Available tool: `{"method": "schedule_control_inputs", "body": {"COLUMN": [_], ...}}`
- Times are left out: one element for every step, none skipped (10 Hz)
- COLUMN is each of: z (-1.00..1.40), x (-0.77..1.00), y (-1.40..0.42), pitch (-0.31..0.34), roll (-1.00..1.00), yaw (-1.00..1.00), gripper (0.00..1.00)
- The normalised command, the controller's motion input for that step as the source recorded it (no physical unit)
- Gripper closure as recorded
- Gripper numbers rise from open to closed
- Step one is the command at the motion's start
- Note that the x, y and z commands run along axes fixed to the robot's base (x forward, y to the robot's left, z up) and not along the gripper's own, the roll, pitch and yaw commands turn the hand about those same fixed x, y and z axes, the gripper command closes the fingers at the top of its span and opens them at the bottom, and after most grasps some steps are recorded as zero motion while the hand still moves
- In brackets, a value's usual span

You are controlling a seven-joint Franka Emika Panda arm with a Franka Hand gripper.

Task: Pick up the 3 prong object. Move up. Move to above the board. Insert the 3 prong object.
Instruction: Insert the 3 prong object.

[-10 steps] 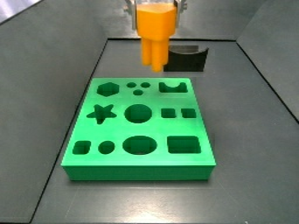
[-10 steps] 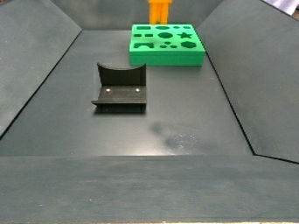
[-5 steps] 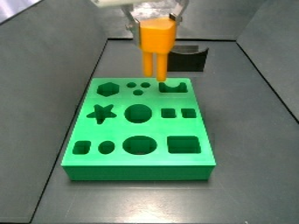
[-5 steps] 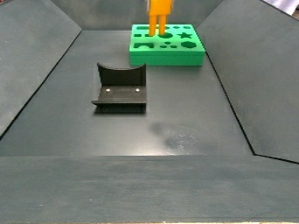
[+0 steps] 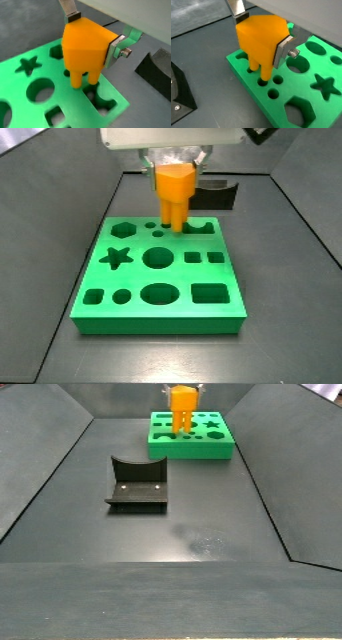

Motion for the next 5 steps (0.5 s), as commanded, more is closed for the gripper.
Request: {"method": "schedule_control_inputs", "body": {"z": [0.0,0.15,0.0,-0.02,0.0], "x": [-0.19,-0.66,-0.09,-0.07,-0.21], "y": [0.15,0.3,0.09,0.01,0.0], "pitch": [0.0,0.0,-0.01,-0.024,-0.023], "roll": [0.0,0.0,0.0,0.0,0.0], "yaw": [0.0,-0.16,-0.09,-0.09,-0.23], "gripper": [1.0,1.0,1.0,1.0,1.0]}}
